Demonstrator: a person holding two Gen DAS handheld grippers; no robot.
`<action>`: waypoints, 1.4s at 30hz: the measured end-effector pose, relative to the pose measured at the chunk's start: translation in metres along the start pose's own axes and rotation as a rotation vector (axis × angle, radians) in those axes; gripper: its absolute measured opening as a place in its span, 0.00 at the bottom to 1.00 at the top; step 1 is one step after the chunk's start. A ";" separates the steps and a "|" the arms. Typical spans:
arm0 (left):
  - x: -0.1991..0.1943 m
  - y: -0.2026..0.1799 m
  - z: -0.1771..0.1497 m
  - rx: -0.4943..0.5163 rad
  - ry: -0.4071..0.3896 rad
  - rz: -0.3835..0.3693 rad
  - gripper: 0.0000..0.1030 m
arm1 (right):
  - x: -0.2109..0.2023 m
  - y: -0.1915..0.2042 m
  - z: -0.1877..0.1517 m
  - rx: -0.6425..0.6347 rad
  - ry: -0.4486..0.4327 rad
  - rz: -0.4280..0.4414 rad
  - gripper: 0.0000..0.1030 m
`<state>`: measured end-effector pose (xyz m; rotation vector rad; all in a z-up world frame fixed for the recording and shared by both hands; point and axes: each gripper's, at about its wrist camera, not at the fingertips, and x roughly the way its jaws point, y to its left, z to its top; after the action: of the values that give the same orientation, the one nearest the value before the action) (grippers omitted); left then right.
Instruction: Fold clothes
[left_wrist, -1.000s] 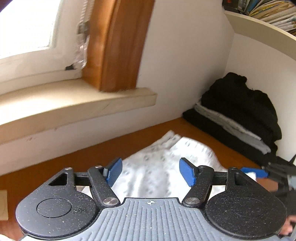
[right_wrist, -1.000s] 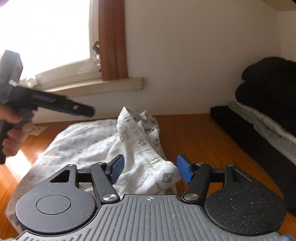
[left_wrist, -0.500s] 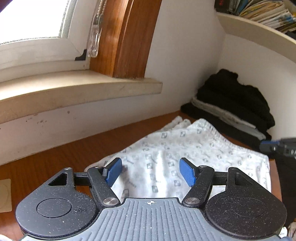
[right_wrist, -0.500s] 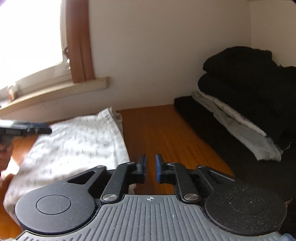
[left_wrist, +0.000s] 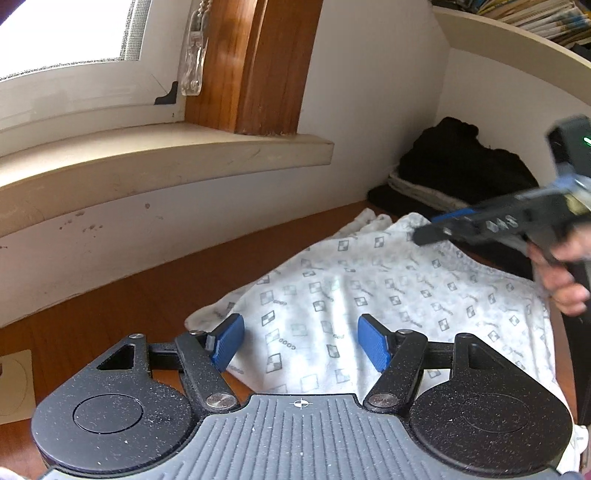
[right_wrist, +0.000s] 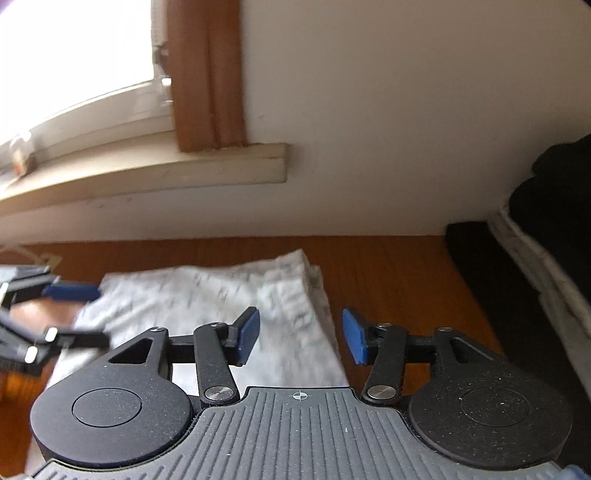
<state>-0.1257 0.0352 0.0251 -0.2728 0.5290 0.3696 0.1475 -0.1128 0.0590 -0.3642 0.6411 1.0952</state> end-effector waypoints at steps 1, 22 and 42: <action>0.000 0.001 0.000 0.000 0.000 0.004 0.69 | 0.008 -0.001 0.003 0.008 0.018 0.014 0.48; -0.001 0.018 0.004 -0.055 -0.021 0.031 0.70 | -0.076 0.005 -0.065 -0.034 -0.092 0.055 0.42; -0.014 0.027 0.008 -0.045 -0.056 0.028 0.39 | -0.068 -0.046 -0.106 -0.232 0.008 -0.082 0.28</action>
<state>-0.1445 0.0579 0.0350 -0.2974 0.4699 0.4158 0.1367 -0.2404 0.0201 -0.5903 0.5029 1.0923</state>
